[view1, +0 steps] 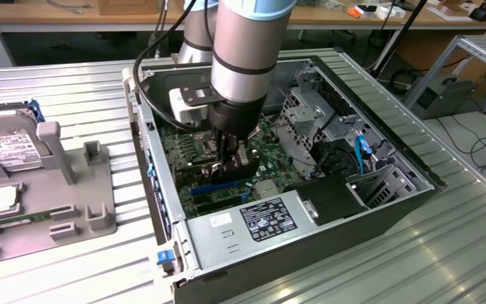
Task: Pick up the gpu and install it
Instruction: 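Insert the gpu into the slot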
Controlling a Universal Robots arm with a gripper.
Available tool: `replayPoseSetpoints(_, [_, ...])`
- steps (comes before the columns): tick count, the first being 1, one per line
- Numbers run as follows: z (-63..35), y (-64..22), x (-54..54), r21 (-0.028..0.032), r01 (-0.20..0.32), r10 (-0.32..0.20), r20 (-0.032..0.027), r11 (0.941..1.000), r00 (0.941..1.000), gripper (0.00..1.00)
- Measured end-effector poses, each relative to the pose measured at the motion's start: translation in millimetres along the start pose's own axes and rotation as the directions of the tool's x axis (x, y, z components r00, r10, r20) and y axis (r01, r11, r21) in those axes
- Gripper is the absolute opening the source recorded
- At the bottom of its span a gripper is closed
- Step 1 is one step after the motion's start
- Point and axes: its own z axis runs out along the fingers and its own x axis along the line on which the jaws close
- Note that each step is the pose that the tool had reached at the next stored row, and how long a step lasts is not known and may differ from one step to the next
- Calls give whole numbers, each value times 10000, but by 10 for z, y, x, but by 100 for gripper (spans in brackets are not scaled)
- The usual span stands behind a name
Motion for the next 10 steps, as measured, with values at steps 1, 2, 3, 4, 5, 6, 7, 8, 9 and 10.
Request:
replayPoseSetpoints(1, [7,17,0,1,0,0,0,10000,10000,27])
replayPoseSetpoints(2, [10,20,0,0,1,-1,0,10000,10000,27])
replayPoseSetpoints(3, [12,21,0,0,1,-1,1,10000,10000,27])
replayPoseSetpoints(4, [13,21,0,0,0,0,0,10000,10000,27])
replayPoseSetpoints(5, [15,21,0,0,0,0,1,10000,10000,27])
replayPoseSetpoints(6, [16,21,0,0,0,0,1,10000,10000,27])
replayPoseSetpoints(7, [16,21,0,0,0,0,1,10000,10000,27])
replayPoseSetpoints(8, [17,21,0,0,0,0,1,10000,10000,27])
replayPoseSetpoints(9, [21,21,0,1,0,0,2,10000,10000,27])
replayPoseSetpoints(10, [23,21,0,1,0,0,2,10000,10000,27])
